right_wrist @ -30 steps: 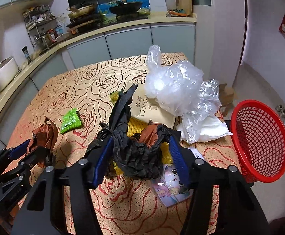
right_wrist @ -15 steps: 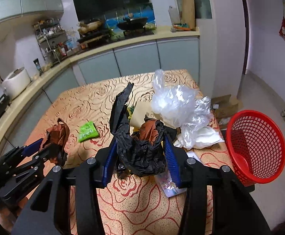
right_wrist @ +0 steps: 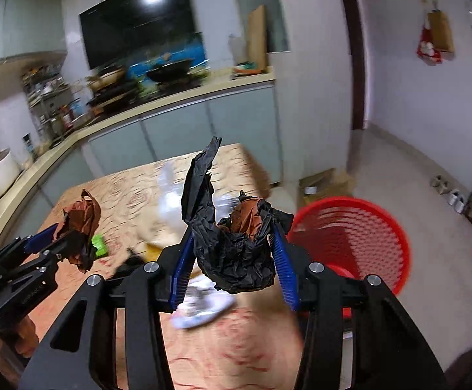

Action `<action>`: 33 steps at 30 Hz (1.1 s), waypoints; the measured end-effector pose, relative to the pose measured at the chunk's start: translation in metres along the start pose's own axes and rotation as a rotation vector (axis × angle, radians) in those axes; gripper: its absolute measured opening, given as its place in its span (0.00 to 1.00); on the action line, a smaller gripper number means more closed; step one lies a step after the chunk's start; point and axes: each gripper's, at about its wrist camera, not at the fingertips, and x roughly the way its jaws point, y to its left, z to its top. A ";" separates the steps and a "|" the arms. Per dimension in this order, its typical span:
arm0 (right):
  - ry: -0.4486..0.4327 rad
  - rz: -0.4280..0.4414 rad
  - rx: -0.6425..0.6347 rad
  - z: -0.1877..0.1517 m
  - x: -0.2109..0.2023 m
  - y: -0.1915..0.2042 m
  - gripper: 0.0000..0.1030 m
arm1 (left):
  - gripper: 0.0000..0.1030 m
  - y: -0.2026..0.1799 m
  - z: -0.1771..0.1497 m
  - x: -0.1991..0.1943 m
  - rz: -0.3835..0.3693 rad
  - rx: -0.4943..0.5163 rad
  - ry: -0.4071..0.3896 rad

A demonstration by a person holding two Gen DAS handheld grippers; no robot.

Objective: Collect trash
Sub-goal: 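Carry both held bags over the red wastebasket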

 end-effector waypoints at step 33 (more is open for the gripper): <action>0.103 -0.245 0.125 -0.008 0.053 -0.147 0.44 | 0.43 -0.191 0.027 0.147 -0.337 0.185 0.193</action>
